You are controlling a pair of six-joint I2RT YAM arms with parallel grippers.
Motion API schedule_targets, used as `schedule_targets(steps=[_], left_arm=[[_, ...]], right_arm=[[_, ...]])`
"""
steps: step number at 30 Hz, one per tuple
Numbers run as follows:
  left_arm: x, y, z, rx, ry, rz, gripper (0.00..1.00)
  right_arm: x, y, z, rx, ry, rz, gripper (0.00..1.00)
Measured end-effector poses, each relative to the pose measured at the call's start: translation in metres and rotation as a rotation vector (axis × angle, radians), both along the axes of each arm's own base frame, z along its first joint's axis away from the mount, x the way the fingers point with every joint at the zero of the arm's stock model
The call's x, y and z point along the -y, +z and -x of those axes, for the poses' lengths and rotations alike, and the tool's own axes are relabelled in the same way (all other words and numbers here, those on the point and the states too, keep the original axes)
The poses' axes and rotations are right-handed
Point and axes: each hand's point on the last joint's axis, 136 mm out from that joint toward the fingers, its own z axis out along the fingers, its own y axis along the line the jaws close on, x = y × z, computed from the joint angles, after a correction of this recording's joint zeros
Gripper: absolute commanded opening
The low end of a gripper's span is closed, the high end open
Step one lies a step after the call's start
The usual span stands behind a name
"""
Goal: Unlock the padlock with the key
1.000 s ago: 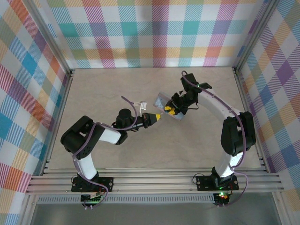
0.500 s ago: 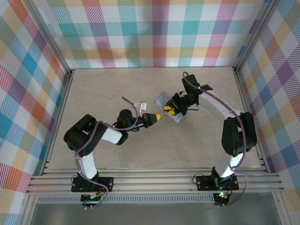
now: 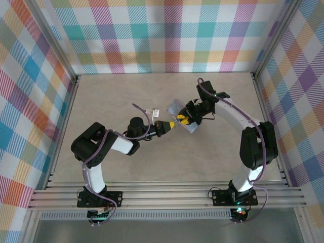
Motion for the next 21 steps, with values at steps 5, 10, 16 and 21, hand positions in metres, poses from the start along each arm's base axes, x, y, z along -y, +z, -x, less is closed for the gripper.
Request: schedule_targets(steps=[5,10,16,21], left_arm=[[0.002,-0.0027,0.0,-0.004,-0.011,-0.002,0.0],[0.0023,-0.0039,0.0003,-0.006,-0.013,-0.003,0.0],[0.0022,-0.0044,0.0008,-0.008,-0.015,-0.004,0.0],[0.0022,-0.0047,0.0009,-0.008,-0.016,-0.004,0.0]], right_arm=[[0.0,0.0001,-0.0005,0.002,-0.001,0.0,0.0],[0.0005,-0.0005,-0.001,0.003,-0.003,0.004,0.0],[0.0008,-0.0006,-0.0012,0.004,-0.004,0.007,0.0],[0.0008,-0.0006,-0.0012,0.003,-0.006,0.006,0.0]])
